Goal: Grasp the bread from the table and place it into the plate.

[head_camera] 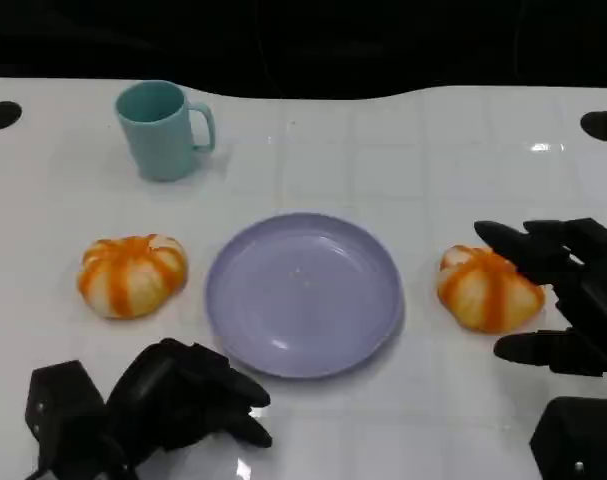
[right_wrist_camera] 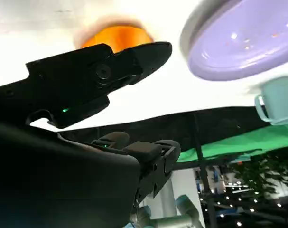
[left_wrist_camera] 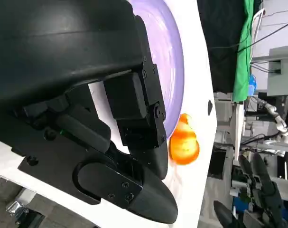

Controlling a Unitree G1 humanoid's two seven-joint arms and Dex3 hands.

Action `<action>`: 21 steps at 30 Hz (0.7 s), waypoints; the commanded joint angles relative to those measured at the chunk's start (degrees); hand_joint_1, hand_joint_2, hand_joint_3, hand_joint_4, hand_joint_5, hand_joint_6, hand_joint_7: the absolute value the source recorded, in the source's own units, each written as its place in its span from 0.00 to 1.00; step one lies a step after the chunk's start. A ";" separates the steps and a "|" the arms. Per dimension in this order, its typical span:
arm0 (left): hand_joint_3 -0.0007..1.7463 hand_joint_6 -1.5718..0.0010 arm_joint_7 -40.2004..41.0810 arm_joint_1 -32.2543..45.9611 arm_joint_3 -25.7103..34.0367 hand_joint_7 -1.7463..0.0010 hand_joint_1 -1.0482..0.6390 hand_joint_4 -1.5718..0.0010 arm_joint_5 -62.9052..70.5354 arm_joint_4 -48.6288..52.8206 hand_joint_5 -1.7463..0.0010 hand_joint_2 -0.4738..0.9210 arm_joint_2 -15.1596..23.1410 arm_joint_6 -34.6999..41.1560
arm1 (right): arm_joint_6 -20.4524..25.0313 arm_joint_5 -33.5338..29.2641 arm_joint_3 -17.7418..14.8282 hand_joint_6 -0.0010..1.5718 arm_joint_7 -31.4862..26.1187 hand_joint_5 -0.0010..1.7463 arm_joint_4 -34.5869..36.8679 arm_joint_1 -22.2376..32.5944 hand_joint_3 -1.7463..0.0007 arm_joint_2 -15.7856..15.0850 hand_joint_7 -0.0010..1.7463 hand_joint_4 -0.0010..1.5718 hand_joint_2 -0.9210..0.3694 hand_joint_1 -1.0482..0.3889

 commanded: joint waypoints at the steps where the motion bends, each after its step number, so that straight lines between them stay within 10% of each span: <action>1: 0.00 0.03 0.16 -0.02 0.40 1.00 0.00 0.04 -0.36 -0.40 0.84 0.93 1.01 0.55 | 2.99 -2.22 2.42 0.15 0.27 0.25 0.55 -2.17 1.00 -0.96 0.01 0.02 0.03 0.24; 21: 0.00 0.03 -0.63 0.24 0.38 1.00 0.00 0.04 -0.66 -0.70 0.84 0.93 1.35 0.14 | 10.48 -7.48 13.62 0.15 -3.10 0.23 15.16 -12.72 1.00 1.35 0.00 0.05 0.03 0.22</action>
